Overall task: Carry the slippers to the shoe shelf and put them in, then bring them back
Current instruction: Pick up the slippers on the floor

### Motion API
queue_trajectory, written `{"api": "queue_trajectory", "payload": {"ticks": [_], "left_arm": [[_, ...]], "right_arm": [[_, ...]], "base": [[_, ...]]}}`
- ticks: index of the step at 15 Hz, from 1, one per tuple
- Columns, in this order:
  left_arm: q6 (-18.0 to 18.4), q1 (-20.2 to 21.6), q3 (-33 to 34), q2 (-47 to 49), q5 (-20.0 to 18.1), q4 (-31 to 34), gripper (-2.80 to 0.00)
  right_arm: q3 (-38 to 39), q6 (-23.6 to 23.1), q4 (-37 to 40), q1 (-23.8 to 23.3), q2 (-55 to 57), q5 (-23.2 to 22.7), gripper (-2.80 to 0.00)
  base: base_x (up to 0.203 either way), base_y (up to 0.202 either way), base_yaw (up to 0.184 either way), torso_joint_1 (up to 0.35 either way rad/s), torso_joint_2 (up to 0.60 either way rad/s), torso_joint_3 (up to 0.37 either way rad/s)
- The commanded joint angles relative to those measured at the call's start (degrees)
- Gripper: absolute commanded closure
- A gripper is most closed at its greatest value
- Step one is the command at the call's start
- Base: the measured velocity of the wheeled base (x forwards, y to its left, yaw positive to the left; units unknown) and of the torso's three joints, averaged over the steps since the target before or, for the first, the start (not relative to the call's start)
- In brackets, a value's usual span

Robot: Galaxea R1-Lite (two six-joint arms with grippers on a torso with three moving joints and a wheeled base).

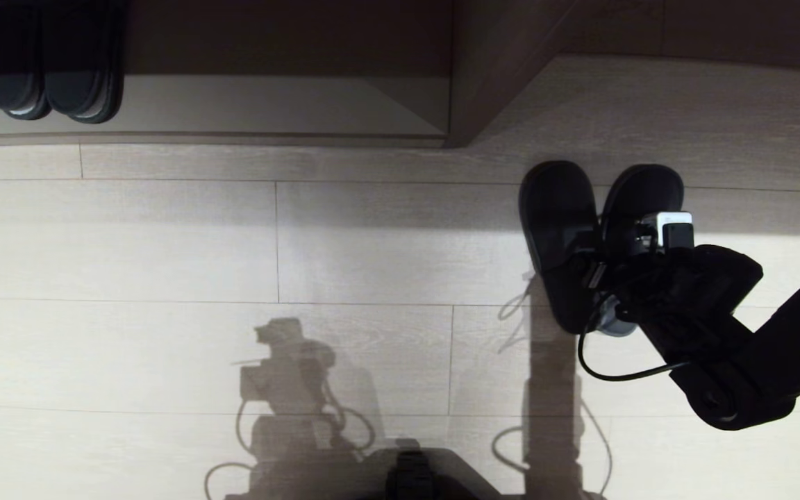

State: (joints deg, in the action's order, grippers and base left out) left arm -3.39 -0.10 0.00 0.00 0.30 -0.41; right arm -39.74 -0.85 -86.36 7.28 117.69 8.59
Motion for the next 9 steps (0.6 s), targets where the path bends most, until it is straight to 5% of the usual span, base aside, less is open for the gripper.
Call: {"api": "queue_trajectory", "payload": {"ticks": [1, 9], "left_arm": [[-0.04, 0.01, 0.00, 0.00, 0.05, -0.02, 0.00], [0.05, 0.01, 0.00, 0.00, 0.05, -0.02, 0.00]], "right_arm": [[-0.16, 0.28, -0.65, 0.02, 0.44, -0.12, 0.00], [0.02, 0.85, -0.65, 0.02, 0.43, -1.38, 0.00]], "base": [[0.000, 0.000, 0.000, 0.000, 0.00, 0.000], [0.000, 0.000, 0.000, 0.000, 0.00, 0.000]]}}
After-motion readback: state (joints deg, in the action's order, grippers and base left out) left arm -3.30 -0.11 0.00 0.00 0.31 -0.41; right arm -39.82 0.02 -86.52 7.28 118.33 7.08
